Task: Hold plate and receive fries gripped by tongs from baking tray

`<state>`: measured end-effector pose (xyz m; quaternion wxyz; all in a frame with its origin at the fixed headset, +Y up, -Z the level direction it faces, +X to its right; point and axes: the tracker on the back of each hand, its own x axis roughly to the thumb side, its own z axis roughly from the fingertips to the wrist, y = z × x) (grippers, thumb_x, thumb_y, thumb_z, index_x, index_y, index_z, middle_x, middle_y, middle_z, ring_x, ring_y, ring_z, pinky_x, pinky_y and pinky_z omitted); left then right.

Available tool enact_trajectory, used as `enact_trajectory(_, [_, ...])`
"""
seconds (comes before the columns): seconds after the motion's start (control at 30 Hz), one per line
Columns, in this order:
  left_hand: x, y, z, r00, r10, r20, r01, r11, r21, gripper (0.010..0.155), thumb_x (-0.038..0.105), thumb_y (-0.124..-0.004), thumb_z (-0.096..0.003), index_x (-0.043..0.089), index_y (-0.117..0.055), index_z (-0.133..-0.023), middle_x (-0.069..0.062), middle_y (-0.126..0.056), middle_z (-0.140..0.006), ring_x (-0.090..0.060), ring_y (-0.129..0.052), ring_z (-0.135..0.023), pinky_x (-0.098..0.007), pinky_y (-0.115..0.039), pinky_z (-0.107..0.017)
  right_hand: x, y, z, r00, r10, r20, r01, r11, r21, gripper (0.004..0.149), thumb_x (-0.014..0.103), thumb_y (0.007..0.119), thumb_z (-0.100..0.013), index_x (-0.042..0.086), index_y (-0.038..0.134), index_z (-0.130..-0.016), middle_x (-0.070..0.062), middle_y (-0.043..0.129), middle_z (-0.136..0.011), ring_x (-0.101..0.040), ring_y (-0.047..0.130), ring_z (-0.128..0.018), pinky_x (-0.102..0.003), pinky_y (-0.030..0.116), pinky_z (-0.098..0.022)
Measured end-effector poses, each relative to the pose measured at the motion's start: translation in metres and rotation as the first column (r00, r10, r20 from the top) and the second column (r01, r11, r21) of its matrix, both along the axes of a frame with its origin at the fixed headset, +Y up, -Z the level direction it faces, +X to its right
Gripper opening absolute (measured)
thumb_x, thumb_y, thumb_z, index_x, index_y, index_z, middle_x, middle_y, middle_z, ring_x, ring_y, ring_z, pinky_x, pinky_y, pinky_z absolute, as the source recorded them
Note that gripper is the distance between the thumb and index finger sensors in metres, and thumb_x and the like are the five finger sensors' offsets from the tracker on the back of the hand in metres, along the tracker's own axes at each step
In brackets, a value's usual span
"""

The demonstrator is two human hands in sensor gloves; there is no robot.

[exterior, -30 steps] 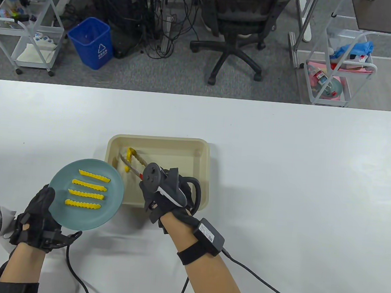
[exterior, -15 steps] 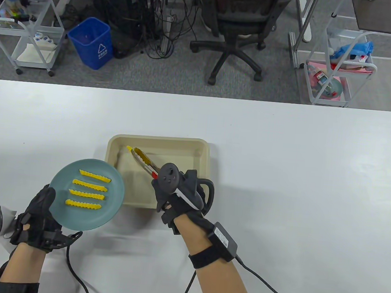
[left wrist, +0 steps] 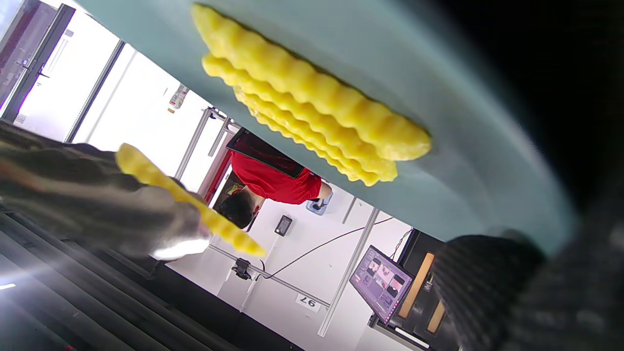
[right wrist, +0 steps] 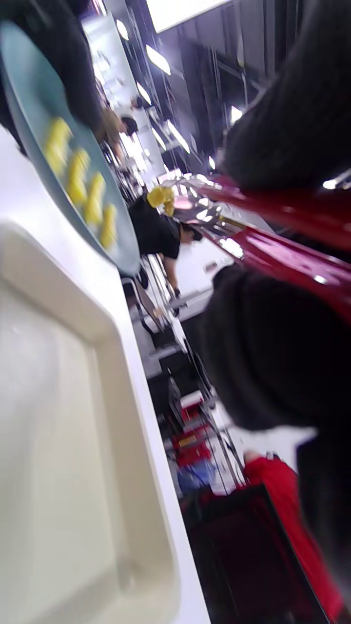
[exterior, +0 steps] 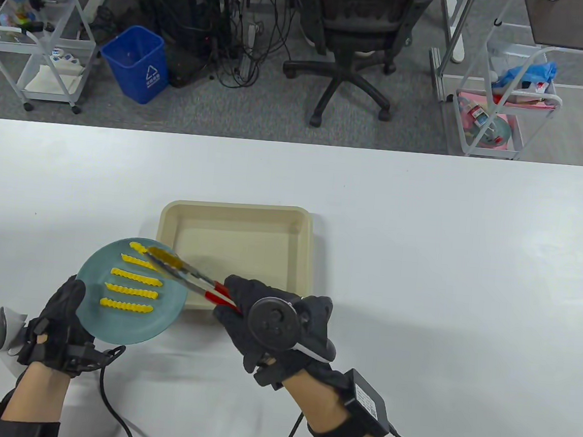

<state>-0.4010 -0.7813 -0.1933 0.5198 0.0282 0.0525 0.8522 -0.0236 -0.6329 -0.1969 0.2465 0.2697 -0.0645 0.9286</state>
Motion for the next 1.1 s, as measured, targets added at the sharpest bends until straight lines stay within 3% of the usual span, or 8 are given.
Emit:
enact_trajectory(0.27, [0.0,0.001,0.0,1.0,-0.001,-0.001,0.001,1.0,0.008,0.066,0.034,-0.067,-0.0532,-0.008,-0.057,-0.103,-0.035,-0.077,-0.081,-0.056,-0.102,-0.047,-0.054,-0.096,-0.025,-0.03,-0.013,0.016,0.985,0.081,-0.151,-0.088,0.995,-0.037,0.061,0.056,0.087,-0.049,0.018,0.079,-0.096,-0.013,0.093,-0.077,-0.019,0.105,-0.031,-0.039,0.086,-0.022])
enact_trajectory(0.73, [0.0,0.001,0.0,1.0,-0.01,0.008,0.009,1.0,0.017,0.065,0.033,-0.066,-0.0531,-0.008,-0.058,-0.103,-0.035,-0.077,-0.082,-0.056,-0.102,-0.047,-0.054,-0.096,-0.025,-0.036,-0.023,0.011,0.978,0.092,-0.188,-0.118,0.984,-0.133,0.061,0.056,0.086,-0.05,0.018,0.079,-0.097,-0.015,0.093,-0.077,-0.021,0.105,-0.032,-0.04,0.086,-0.022])
enact_trajectory(0.9, [0.0,0.001,0.0,1.0,-0.011,0.018,0.011,1.0,0.025,0.065,0.033,-0.065,-0.0532,-0.007,-0.057,-0.103,-0.034,-0.077,-0.082,-0.056,-0.102,-0.047,-0.054,-0.096,-0.026,-0.032,-0.019,0.012,0.981,0.068,-0.181,-0.092,0.987,-0.13,0.063,0.058,0.085,-0.05,0.017,0.078,-0.098,-0.015,0.092,-0.079,-0.021,0.105,-0.034,-0.04,0.086,-0.023])
enact_trajectory(1.1, [0.0,0.001,0.0,1.0,-0.01,0.013,0.01,1.0,0.029,0.065,0.033,-0.065,-0.0533,-0.007,-0.057,-0.103,-0.034,-0.077,-0.082,-0.056,-0.102,-0.048,-0.054,-0.096,-0.026,-0.005,0.003,0.009,0.992,-0.047,-0.113,0.035,0.994,-0.103,0.065,0.058,0.086,-0.049,0.017,0.076,-0.099,-0.015,0.09,-0.081,-0.023,0.104,-0.036,-0.042,0.084,-0.024])
